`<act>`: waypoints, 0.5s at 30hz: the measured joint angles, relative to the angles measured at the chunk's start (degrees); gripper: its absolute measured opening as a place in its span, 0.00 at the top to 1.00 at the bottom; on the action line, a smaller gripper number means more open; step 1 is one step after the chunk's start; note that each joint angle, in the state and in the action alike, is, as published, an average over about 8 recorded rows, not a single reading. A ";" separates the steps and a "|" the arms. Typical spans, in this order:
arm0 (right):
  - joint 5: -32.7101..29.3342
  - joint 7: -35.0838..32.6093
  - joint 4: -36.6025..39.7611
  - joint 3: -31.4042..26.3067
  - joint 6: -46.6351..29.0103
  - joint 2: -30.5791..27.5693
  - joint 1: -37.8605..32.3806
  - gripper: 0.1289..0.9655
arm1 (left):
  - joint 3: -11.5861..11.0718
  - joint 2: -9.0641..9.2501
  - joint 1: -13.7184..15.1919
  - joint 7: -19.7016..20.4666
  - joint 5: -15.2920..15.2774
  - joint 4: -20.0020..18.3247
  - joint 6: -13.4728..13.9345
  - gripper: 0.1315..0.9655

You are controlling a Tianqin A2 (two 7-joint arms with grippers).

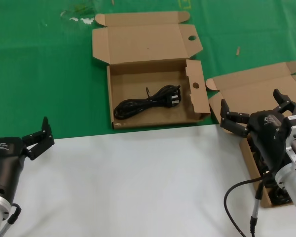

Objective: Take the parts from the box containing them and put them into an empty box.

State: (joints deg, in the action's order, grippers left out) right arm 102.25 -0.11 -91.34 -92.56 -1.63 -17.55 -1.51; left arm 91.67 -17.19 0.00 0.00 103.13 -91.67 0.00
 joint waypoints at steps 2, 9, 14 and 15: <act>0.00 0.00 0.00 0.00 0.00 0.00 0.00 0.00 | 0.00 0.00 0.00 0.00 0.00 0.00 0.00 0.00; 0.00 0.00 0.00 0.00 0.00 0.00 0.00 0.00 | 0.00 0.00 0.00 0.00 0.00 0.00 0.00 0.00; 0.00 0.00 0.00 0.00 0.00 0.00 0.00 0.00 | 0.00 0.00 0.00 0.00 0.00 0.00 0.00 0.00; 0.00 0.00 0.00 0.00 0.00 0.00 0.00 0.00 | 0.00 0.00 0.00 0.00 0.00 0.00 0.00 0.00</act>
State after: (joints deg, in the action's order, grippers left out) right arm 102.25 -0.11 -91.34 -92.56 -1.63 -17.55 -1.51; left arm 91.67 -17.19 0.00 0.00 103.13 -91.67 0.00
